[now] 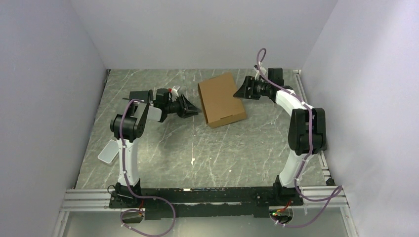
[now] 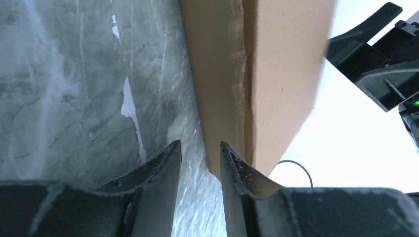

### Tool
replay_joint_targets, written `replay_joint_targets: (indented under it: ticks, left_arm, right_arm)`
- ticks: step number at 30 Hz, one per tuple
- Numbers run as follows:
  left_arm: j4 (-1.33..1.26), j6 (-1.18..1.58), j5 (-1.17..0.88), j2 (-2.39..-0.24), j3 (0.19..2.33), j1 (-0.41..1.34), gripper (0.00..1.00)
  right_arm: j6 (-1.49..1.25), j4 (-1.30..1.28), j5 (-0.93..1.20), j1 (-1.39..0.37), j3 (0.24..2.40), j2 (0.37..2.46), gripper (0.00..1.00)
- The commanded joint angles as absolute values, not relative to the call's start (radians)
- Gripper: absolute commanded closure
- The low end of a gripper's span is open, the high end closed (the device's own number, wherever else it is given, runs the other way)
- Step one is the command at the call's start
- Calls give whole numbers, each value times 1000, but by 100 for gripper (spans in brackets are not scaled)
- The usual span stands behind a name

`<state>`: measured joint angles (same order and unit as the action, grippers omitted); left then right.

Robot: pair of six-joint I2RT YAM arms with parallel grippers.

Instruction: Fold the paper box

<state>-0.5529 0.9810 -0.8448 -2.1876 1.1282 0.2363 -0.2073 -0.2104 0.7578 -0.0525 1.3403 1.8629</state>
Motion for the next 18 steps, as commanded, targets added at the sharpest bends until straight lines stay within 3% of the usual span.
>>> replay_joint_targets:
  ticks: [1, 10, 18]
  left_arm:
    - [-550, 960, -852, -2172, 1132, 239, 60]
    - [-670, 1025, -897, -2149, 1118, 239, 55]
    - [-452, 941, -852, -2153, 1220, 264, 64]
  right_arm:
    - [-316, -38, 843, -13, 1309, 1814, 28]
    - [-285, -83, 831, -19, 1331, 1879, 28]
    - [-314, -73, 815, -7, 1356, 1968, 28]
